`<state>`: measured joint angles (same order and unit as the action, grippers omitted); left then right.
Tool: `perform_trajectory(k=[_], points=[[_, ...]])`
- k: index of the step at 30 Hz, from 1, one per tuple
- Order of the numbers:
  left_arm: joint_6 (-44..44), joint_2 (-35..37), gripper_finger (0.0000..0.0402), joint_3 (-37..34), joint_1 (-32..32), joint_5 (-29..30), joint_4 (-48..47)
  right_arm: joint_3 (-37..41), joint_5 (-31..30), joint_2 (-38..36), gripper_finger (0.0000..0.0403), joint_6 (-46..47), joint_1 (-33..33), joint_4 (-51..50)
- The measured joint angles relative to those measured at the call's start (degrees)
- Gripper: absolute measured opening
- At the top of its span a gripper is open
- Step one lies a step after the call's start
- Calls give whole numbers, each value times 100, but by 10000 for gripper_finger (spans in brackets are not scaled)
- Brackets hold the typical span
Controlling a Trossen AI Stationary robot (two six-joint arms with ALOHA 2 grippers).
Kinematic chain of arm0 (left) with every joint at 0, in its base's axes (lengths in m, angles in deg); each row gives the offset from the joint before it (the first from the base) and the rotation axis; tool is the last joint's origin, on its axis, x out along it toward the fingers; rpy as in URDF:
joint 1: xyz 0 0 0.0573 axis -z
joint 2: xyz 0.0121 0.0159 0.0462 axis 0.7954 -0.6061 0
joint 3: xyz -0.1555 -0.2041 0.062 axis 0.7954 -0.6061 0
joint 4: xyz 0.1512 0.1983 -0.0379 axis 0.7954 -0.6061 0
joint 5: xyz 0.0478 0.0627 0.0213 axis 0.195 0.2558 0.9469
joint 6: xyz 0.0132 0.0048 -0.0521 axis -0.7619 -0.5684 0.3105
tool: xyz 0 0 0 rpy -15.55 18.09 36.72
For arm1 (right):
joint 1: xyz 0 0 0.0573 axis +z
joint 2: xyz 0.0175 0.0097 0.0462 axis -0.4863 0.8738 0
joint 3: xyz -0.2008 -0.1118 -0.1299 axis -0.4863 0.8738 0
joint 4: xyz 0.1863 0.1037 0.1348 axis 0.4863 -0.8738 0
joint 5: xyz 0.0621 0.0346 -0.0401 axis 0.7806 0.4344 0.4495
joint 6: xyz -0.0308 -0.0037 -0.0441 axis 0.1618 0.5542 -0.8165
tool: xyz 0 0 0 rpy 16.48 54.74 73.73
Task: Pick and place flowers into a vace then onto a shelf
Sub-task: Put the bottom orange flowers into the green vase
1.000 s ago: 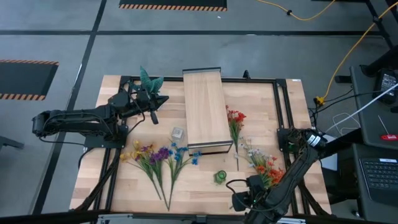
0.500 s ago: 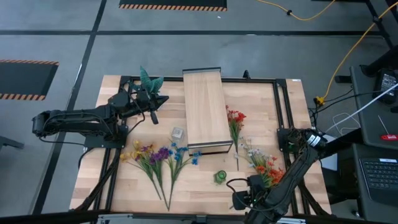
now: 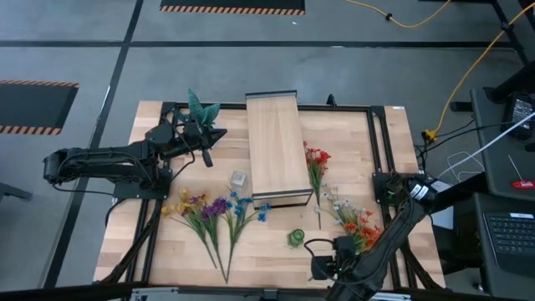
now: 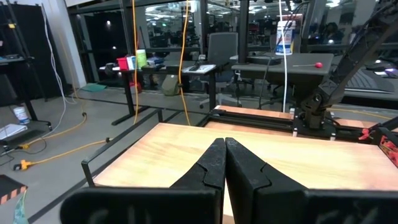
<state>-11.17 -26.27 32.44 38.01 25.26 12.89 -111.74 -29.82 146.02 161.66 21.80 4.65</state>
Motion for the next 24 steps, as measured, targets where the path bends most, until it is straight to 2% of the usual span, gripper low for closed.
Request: perform_trajectory(k=[6,12,19,24], points=[[-1,0,3,0,0,-244,4,0,68,338,217,46,-79,120],[-3,0,3,0,0,-528,175,0,534,750,217,144,-232,319],[-3,0,3,0,0,-823,176,0,572,1070,217,168,-363,805],[-4,0,3,0,0,-874,175,0,564,1224,217,170,-425,785]])
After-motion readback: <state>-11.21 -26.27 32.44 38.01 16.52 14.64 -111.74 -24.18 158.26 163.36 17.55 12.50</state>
